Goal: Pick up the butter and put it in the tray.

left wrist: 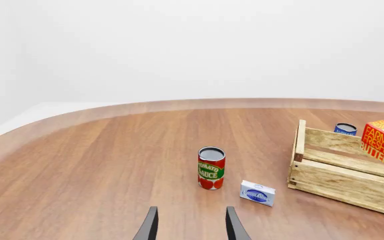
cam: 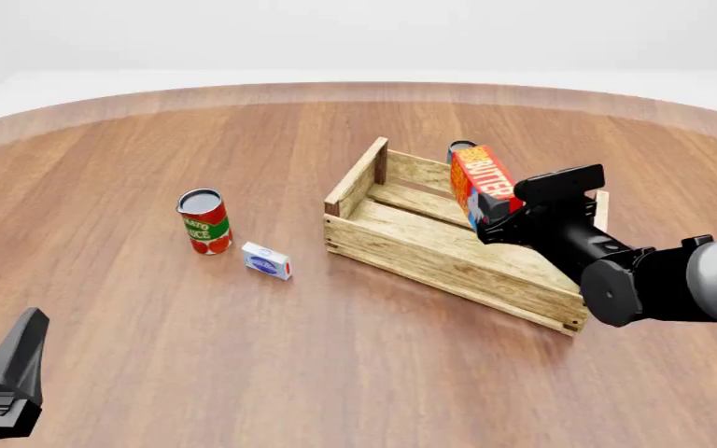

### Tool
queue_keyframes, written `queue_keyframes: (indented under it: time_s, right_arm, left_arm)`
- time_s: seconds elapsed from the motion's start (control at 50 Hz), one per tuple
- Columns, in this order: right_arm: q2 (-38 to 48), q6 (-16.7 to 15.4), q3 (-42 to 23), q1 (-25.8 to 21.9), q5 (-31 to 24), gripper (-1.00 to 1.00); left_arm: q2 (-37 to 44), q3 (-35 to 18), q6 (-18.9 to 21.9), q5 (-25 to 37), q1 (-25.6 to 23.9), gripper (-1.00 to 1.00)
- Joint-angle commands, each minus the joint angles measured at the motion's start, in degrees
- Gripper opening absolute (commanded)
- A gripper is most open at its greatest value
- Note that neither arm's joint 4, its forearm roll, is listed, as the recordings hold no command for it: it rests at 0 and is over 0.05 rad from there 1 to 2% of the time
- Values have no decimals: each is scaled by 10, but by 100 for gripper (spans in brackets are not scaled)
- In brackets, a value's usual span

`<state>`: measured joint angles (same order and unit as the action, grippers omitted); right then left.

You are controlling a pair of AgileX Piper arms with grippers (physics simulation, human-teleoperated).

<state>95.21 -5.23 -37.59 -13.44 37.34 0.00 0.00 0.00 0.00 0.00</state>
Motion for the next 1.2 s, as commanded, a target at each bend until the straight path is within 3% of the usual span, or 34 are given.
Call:
queue_keyframes:
  time_s: [0.02,1.2]
  right_arm:
    - [7,12,-11,1,5,-100]
    - [52,14,-19,3,5,-100]
  left_arm:
    - [0,0,0,0,0,100]
    - [0,0,0,0,0,100]
